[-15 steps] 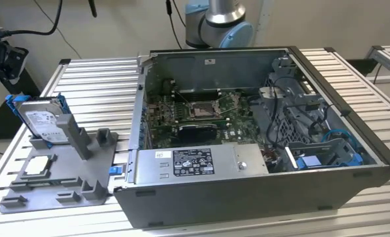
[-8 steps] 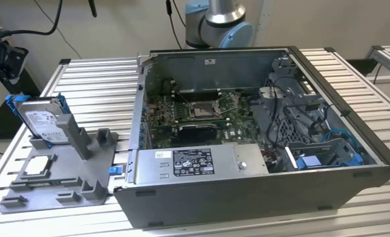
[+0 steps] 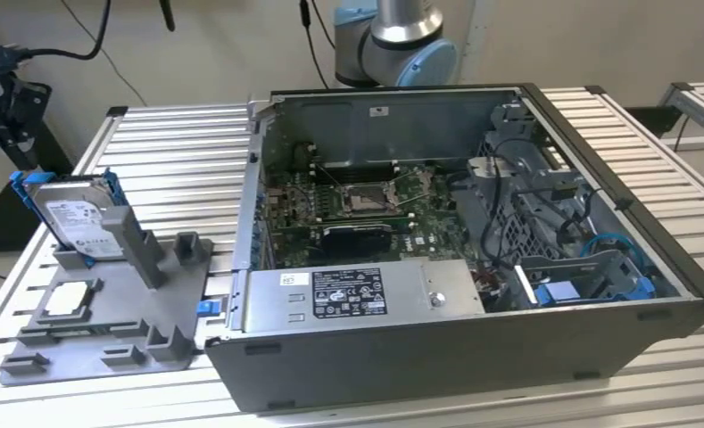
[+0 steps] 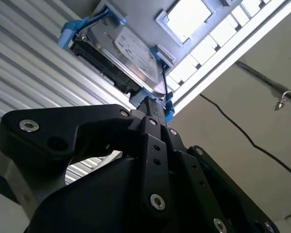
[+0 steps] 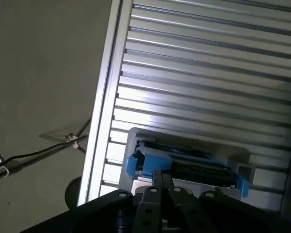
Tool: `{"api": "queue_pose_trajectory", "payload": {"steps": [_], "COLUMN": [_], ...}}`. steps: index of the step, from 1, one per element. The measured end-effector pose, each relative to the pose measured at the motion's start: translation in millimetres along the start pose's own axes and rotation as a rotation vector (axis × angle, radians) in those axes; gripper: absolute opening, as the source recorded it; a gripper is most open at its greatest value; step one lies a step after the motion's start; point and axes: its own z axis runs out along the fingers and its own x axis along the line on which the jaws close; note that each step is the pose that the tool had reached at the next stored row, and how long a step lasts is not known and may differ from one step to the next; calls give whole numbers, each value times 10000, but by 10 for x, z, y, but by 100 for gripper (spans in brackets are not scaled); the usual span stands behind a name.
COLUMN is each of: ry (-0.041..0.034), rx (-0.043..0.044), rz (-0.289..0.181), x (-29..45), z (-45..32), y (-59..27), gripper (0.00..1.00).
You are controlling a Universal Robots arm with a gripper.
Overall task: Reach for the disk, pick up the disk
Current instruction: 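Pick up the disk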
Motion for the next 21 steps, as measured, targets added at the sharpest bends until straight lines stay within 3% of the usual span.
{"api": "queue_pose_trajectory", "payload": {"steps": [21], "ry": [144], "rx": [2], "rz": [-3750], "x": [0], "z": [0], "y": [0], "gripper": [0]}}
